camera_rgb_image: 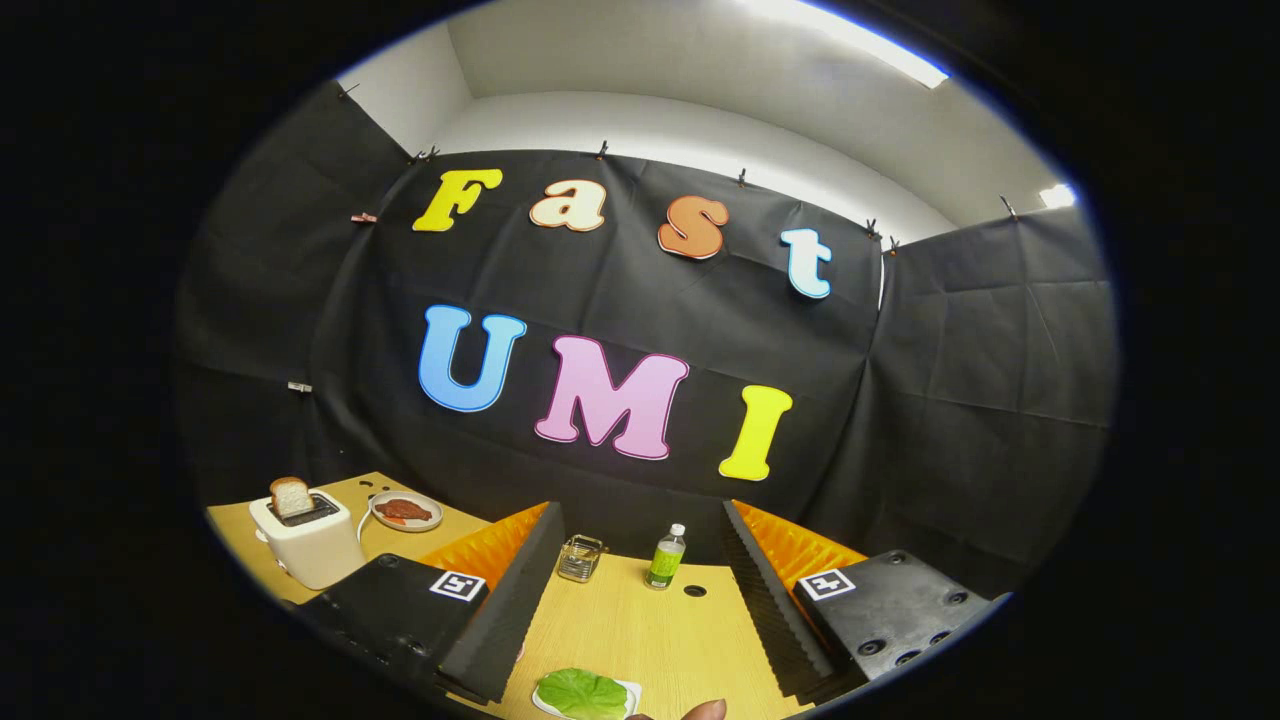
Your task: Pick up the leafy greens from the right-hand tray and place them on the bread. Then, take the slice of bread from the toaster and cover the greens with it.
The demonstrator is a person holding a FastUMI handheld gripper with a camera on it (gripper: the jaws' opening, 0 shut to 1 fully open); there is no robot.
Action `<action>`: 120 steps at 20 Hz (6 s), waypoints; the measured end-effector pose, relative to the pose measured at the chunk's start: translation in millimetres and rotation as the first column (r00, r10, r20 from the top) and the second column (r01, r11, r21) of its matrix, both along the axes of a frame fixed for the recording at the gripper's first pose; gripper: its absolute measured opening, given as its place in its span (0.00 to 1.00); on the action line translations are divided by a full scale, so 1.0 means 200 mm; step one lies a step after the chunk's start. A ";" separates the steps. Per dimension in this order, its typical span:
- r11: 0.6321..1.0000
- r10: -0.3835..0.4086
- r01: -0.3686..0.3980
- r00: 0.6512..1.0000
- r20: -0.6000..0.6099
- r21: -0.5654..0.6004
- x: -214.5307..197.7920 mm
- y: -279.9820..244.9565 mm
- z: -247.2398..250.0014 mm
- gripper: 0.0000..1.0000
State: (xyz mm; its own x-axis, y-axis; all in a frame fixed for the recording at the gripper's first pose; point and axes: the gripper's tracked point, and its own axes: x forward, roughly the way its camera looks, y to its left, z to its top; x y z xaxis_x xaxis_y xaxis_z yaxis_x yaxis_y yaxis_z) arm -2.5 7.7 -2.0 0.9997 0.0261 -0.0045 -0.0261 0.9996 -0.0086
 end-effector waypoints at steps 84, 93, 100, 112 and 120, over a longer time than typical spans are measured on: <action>0.839 0.454 -0.477 0.350 -0.820 0.261 0.14 0.96 -1.42 0.09; 0.815 0.459 -0.513 0.290 -0.840 0.269 0.26 1.26 -1.49 0.10; 0.854 0.390 -0.482 0.341 -0.856 0.197 0.36 1.22 -1.58 0.78; 0.858 0.393 -0.476 0.362 -0.846 0.195 0.36 1.17 -1.53 0.95; 0.827 0.484 -0.522 0.474 -0.736 0.207 0.38 1.33 -1.06 0.95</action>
State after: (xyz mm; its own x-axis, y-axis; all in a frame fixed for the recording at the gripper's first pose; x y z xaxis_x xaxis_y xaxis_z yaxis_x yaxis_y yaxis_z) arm 74.2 272.8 -213.3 0.4568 0.5038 -0.7331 -0.5406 0.8117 0.2210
